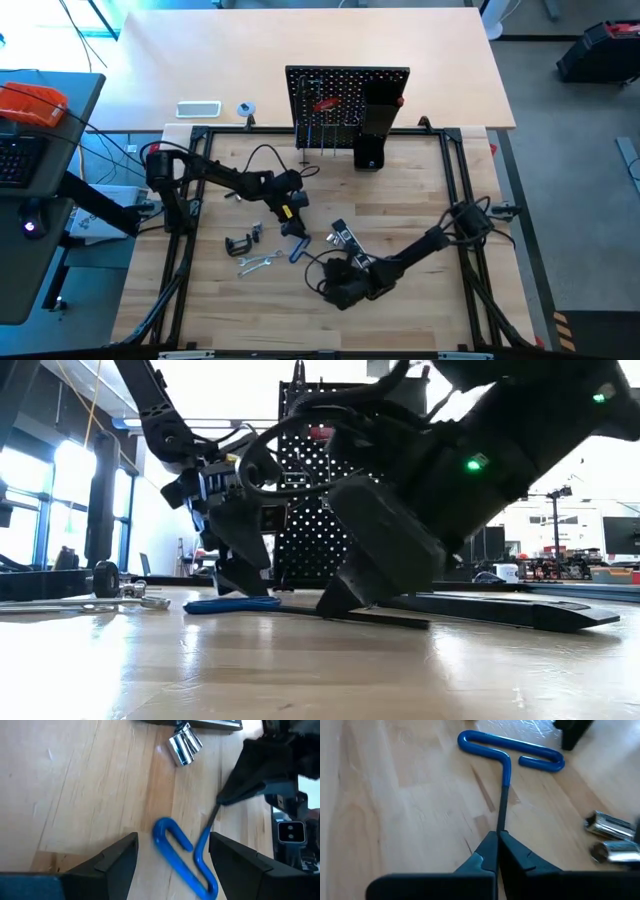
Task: Hang tools onto peg board
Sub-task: Put the pick tool into the top black bin on the peg board
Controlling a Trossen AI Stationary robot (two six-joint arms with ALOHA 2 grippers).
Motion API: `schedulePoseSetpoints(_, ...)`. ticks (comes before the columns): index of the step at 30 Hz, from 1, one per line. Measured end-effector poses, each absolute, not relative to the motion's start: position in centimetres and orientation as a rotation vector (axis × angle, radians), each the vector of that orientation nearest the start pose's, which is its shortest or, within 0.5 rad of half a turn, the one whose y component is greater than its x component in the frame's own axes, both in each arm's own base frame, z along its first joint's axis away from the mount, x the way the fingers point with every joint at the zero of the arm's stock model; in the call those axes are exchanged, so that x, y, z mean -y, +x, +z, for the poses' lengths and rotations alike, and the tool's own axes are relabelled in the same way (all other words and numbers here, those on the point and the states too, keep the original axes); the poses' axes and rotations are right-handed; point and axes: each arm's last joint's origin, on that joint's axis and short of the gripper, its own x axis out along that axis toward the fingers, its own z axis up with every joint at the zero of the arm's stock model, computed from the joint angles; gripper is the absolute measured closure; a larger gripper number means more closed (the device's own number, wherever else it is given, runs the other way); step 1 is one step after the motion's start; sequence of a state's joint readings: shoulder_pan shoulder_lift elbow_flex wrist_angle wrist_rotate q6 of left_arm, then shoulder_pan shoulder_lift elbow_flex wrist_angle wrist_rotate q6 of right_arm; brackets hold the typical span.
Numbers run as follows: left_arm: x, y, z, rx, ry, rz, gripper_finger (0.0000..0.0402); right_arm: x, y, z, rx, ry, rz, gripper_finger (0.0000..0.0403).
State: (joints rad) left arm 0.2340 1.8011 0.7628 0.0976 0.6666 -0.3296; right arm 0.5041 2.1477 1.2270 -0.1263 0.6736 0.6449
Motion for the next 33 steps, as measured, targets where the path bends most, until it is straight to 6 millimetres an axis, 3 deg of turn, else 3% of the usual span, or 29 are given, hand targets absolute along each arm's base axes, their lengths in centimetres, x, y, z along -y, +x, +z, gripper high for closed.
schedulePoseSetpoints(13, -5.3, 29.9, 10.4, -0.99, -0.722, -0.265, 0.016, -18.3, 35.5, 9.5, -0.754, -0.064, -0.455, 0.0401)
schedulePoseSetpoints(33, -4.0, 30.1, 10.6, -0.997, -0.717, -0.333, 0.016, -18.4, 35.9, 11.2, -0.684, -0.032, -0.452, 0.0402)
